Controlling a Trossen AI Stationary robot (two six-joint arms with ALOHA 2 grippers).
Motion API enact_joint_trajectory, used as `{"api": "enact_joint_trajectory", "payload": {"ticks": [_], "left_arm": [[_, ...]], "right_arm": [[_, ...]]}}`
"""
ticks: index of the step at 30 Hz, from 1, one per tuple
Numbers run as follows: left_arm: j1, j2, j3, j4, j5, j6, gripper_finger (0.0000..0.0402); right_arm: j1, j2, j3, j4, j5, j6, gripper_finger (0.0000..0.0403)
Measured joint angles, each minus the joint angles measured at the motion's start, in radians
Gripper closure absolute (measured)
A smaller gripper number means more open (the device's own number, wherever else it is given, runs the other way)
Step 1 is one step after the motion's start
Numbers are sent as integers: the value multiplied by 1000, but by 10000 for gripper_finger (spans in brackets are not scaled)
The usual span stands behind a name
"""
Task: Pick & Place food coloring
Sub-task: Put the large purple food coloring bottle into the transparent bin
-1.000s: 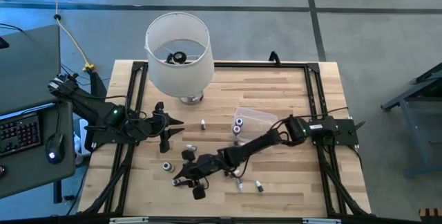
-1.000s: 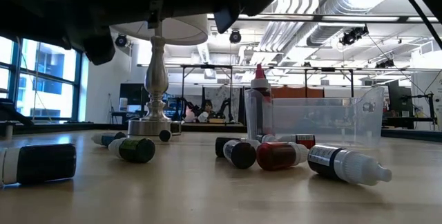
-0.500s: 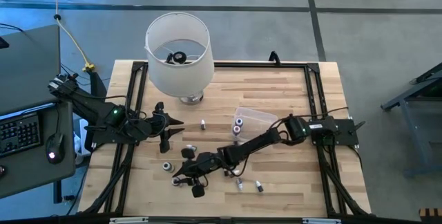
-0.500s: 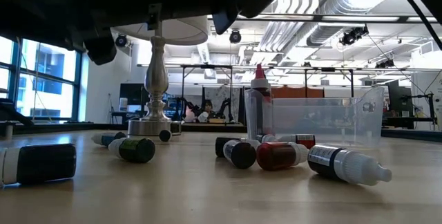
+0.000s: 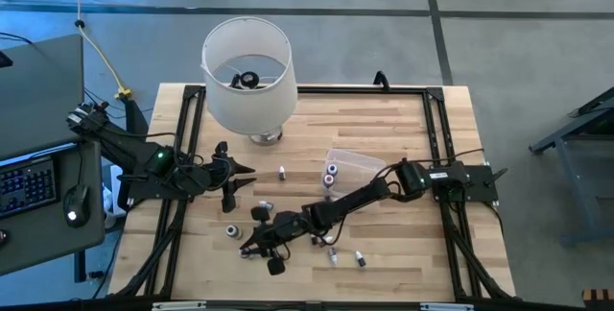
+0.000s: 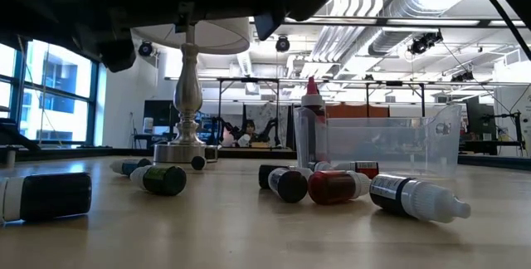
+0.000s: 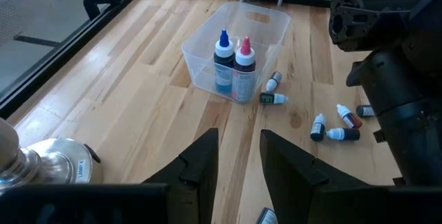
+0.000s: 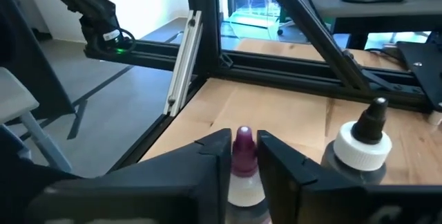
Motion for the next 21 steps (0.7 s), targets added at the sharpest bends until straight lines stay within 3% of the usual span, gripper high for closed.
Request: {"api": "enact_joint_trajectory", "payload": {"ticks": [5,14,21], "left_arm": [[0,0,0,0,0,0,296],[0,0,0,-1,0,0,296],[0,0,0,-1,0,0,296]], "right_arm": [[0,0,0,6,0,2,378],[1,-6,0,6,24,3,384],[2,-99,-1,-96,32,3,402]]}}
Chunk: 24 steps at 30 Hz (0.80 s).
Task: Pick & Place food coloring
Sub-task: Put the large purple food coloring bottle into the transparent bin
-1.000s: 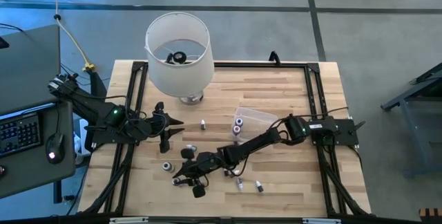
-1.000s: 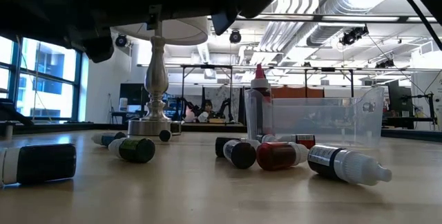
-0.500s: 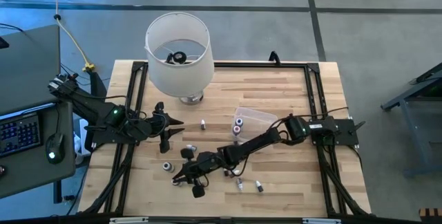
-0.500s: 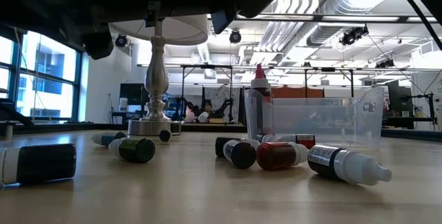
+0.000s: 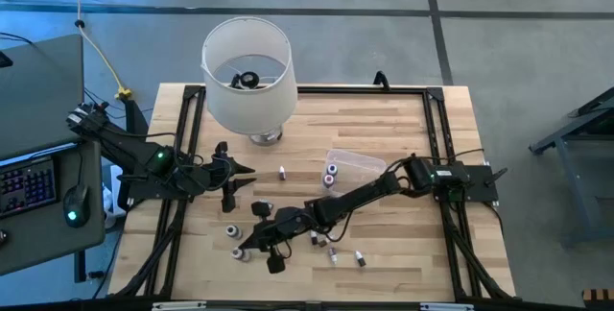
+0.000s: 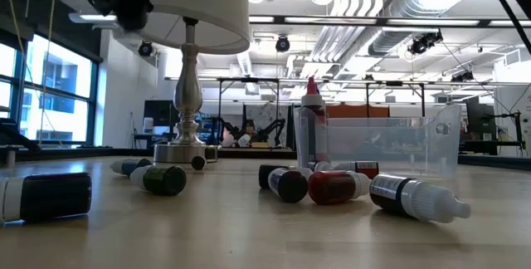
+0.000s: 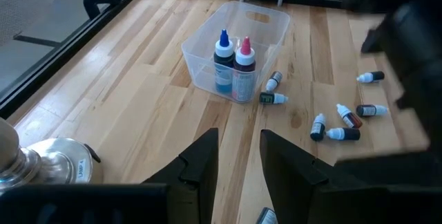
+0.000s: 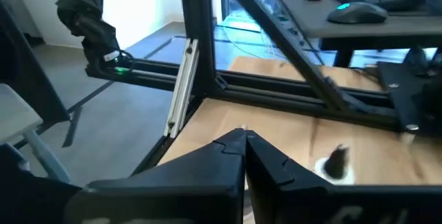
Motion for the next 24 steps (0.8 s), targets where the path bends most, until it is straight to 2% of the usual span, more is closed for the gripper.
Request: {"api": "enact_joint_trajectory", "payload": {"ticks": [4,8,12,15,19,24], "left_arm": [[0,0,0,0,7,0,296],[0,0,0,0,22,0,296],[0,0,0,0,23,0,296],[0,0,0,0,23,0,296],[0,0,0,1,22,0,296],[0,-1,0,5,21,0,296]], "right_arm": [[5,-23,2,-84,53,-4,401],[7,-15,-2,-94,50,-22,402],[9,-12,1,-97,44,-30,386],[9,-9,0,-87,46,-49,357],[9,2,1,-49,83,-45,300],[6,67,0,112,45,10,233]]}}
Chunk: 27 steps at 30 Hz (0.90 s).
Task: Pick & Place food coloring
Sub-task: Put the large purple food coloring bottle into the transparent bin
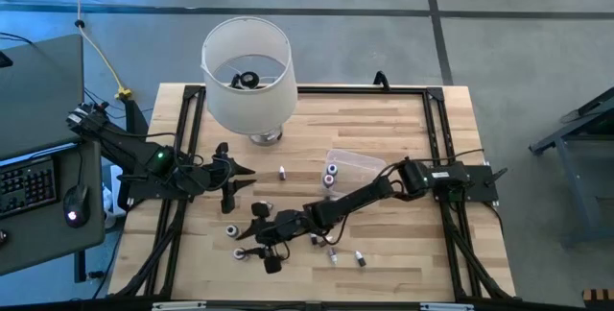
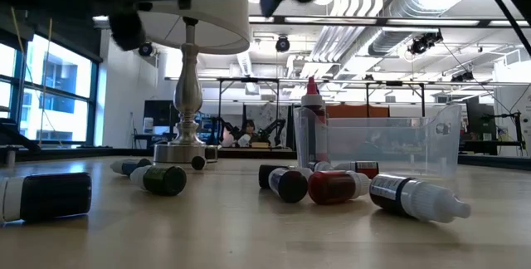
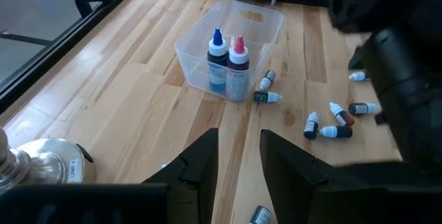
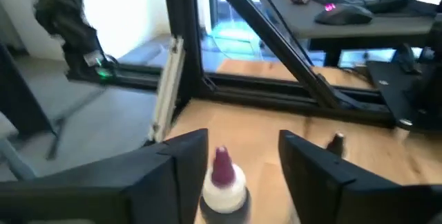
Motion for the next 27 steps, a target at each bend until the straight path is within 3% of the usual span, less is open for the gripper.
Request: {"api": "enact_joint_trajectory", "payload": {"ticks": [4,8,24,27], "left_arm": [[0,0,0,0,1,0,296],[0,0,0,0,0,0,296],[0,0,0,0,0,-2,296],[0,0,1,5,94,-13,296]], "right_arm": [[0,42,0,80,10,38,204],[0,75,0,176,-5,78,200],[-8,118,0,244,-34,55,253],[-8,117,0,207,-35,94,267]]}}
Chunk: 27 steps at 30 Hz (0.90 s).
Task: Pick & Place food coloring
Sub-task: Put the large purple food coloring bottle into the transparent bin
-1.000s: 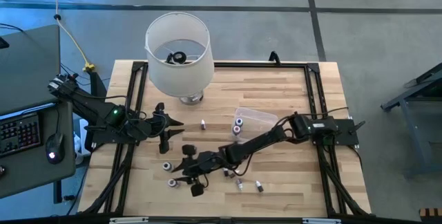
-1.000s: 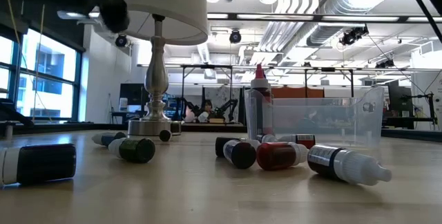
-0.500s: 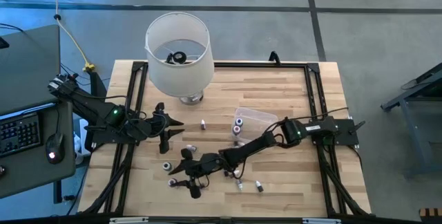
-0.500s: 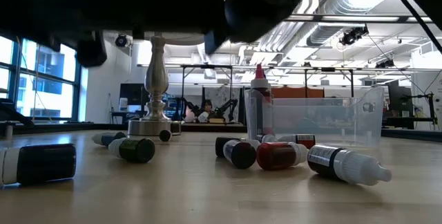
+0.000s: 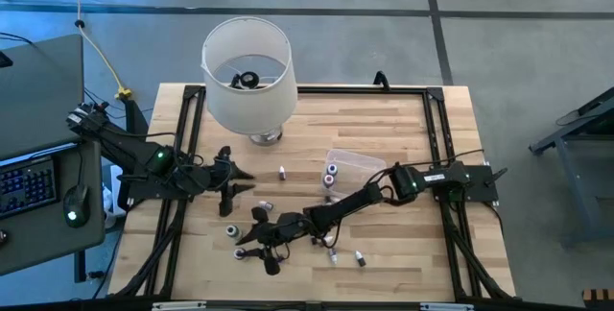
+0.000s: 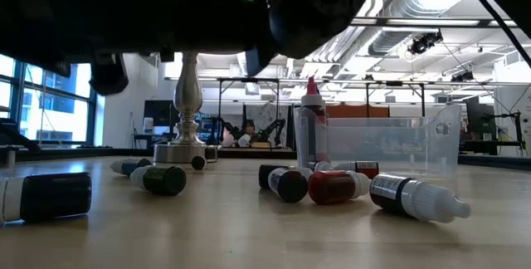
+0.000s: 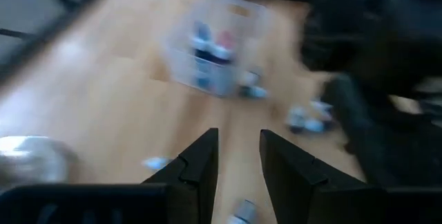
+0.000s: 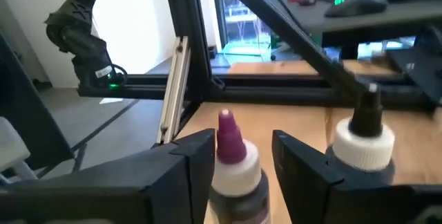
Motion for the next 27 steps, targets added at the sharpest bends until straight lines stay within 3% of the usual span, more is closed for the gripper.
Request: {"api": "enact_joint_trajectory", "payload": {"ticks": [6,9,15,19,23,27], "left_arm": [[0,0,29,4,418,50,296],[0,0,29,5,551,109,296],[-6,11,29,8,599,123,296],[-80,11,29,8,622,160,296],[-186,81,24,36,548,169,296],[-276,201,22,99,448,189,296]], "right_arm": [[-3,-24,0,-19,10,-33,270],[-3,-86,0,-114,5,-82,264],[8,-261,0,-544,67,-121,257],[34,-390,0,-830,163,-86,262],[65,-510,0,-1047,284,-43,269],[94,-589,0,-1150,376,-40,269]]}}
